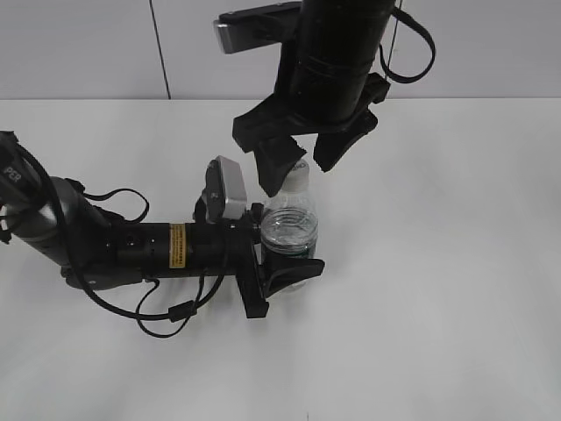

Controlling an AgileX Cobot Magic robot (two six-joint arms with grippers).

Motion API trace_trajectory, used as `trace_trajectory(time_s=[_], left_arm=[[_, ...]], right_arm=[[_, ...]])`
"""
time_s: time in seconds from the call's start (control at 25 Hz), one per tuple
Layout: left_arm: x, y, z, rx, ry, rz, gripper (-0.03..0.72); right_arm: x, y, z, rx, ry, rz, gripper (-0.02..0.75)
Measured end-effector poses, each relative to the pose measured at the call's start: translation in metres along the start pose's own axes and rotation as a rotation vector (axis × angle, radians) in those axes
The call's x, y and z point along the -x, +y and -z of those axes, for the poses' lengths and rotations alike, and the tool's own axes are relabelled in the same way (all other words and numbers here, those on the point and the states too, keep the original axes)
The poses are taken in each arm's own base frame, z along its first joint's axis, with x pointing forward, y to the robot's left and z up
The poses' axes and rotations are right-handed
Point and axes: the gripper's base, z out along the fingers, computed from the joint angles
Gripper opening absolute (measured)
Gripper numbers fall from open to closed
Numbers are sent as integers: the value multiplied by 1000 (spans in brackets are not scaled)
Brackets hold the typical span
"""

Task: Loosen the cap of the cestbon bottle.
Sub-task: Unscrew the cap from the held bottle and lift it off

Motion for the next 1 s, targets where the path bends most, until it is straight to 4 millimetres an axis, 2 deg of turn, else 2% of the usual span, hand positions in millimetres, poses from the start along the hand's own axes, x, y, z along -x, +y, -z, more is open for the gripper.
trace_trajectory(time_s=[0.36, 0.6, 1.0], left_arm=[[0, 0, 0, 0, 0, 0, 412], [0, 0, 0, 0, 0, 0, 412], [0, 0, 0, -1, 0, 0, 412]], right_arm=[[2, 0, -1, 6, -17, -3, 564], [4, -1, -14, 10, 13, -6, 564], [11, -2, -4, -11, -19, 6, 538]])
